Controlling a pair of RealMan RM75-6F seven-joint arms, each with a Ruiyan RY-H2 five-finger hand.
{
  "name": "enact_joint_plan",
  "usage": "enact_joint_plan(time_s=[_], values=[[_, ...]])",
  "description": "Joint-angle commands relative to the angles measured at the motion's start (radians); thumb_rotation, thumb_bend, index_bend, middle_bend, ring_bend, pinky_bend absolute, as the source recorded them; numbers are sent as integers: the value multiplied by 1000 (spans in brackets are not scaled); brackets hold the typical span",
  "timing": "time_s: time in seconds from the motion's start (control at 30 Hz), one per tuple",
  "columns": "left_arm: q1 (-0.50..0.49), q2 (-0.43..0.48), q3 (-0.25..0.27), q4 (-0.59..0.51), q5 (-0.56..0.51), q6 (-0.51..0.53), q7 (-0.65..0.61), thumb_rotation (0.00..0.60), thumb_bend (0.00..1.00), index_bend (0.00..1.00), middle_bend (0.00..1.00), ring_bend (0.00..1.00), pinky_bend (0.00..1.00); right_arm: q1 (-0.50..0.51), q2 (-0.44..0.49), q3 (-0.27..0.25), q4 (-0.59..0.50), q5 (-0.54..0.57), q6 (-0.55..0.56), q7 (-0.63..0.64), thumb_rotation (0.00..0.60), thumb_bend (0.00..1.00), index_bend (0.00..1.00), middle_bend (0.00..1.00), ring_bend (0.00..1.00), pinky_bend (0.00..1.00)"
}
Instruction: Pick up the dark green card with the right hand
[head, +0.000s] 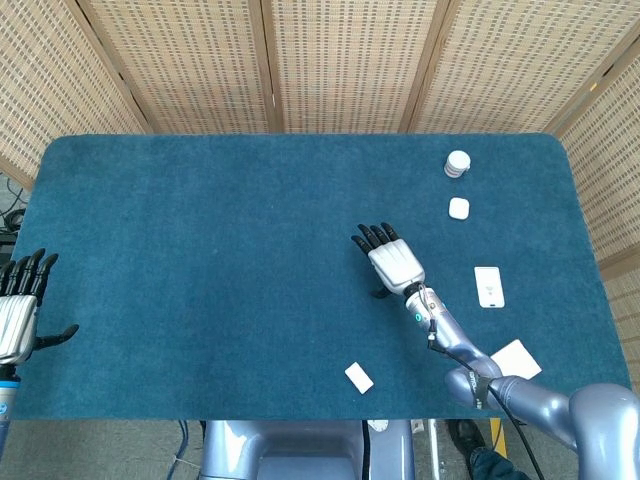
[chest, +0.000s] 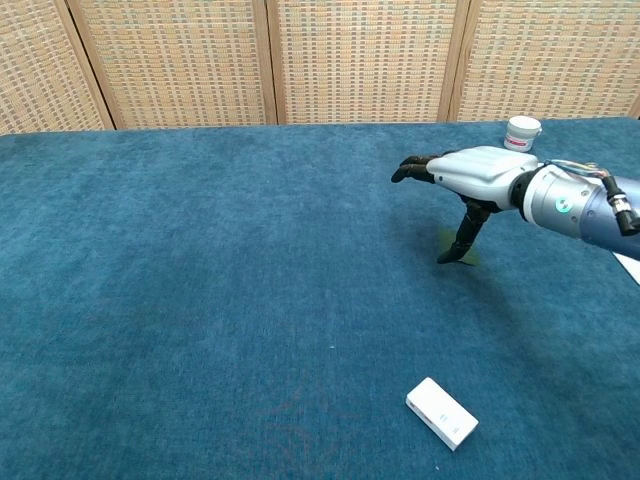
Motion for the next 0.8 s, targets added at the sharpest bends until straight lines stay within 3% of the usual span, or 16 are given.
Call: enact_joint_plan(time_s=[0.03,0.8], values=[[-1,0,0,0,-2,-1,1,600,0,0,0,0,0,4,-11,-12,18,1,-3,9,600,198,82,0,0,0],[-7,-3,7,-3,-11,-8,13,600,0,0,0,0,0,6,-74,-70,198,0,-44,57,600,208,82,0,0,0]])
